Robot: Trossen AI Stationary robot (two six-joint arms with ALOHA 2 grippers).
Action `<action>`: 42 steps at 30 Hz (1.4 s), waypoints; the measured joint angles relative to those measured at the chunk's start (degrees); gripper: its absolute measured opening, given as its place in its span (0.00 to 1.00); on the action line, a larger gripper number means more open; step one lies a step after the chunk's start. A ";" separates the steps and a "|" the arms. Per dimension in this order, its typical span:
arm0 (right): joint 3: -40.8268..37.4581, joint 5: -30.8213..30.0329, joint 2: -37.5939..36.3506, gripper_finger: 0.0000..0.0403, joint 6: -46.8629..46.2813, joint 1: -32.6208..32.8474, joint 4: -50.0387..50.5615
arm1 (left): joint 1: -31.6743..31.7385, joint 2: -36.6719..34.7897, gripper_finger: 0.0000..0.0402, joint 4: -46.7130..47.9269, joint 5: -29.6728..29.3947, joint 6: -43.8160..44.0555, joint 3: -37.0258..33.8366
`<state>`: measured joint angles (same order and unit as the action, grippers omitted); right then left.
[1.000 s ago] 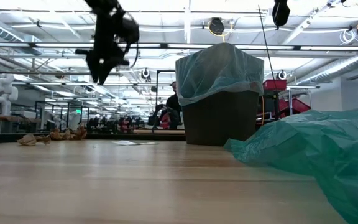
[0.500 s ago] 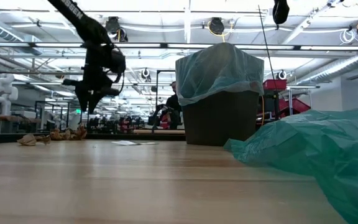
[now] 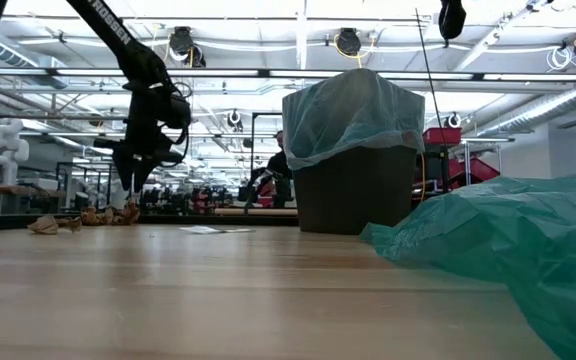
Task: Place trash/remove bag and relplace
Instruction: Put the brown napkin into the black trash bin
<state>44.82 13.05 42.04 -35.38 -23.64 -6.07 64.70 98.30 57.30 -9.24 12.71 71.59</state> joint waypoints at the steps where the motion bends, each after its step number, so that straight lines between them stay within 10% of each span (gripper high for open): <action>1: 0.00 0.01 0.00 0.21 0.00 0.00 0.01 | 0.22 0.00 0.28 -0.01 0.81 0.00 0.00; 21: 0.00 0.09 0.00 0.21 0.31 0.00 0.04 | -1.61 -0.02 0.51 0.35 4.44 7.54 0.94; 42: 0.00 0.40 0.00 0.21 0.68 0.00 0.07 | -1.90 2.12 0.52 0.65 -1.66 9.03 -0.46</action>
<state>44.82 13.45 42.04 -34.70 -23.64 -6.00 62.80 100.42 57.95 -10.90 21.74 71.13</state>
